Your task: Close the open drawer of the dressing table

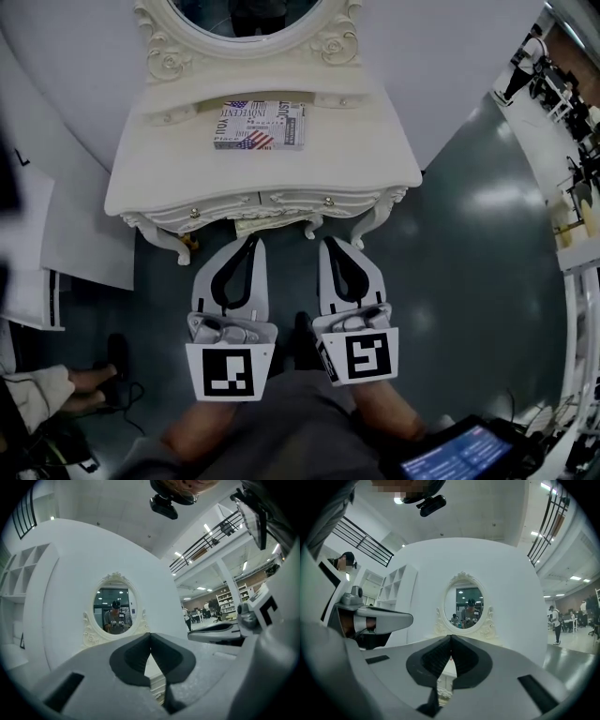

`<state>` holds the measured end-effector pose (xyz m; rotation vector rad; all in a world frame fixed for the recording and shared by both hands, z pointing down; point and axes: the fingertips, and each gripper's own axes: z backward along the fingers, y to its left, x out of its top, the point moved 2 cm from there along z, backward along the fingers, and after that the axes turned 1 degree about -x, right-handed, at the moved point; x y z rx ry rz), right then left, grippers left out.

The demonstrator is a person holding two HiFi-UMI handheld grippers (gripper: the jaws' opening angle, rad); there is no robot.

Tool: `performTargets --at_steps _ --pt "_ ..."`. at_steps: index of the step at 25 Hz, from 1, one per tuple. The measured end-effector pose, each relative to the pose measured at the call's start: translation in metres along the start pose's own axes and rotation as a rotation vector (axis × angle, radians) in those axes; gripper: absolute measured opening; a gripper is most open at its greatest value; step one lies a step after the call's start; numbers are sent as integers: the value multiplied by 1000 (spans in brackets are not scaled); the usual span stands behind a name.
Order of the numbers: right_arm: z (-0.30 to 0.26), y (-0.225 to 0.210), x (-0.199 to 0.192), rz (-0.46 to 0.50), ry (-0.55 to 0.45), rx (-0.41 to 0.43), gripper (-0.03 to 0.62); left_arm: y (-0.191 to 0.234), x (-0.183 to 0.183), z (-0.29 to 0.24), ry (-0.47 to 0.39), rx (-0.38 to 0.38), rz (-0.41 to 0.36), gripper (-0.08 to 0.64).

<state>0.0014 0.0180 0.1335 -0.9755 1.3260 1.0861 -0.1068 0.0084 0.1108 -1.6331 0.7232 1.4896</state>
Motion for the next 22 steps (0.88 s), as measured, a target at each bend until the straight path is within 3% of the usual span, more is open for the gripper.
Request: performTargets --at_steps 22 --pt "12 -1 10 -4 -25 -45 12 0 8 7 -26 -16 5 15"
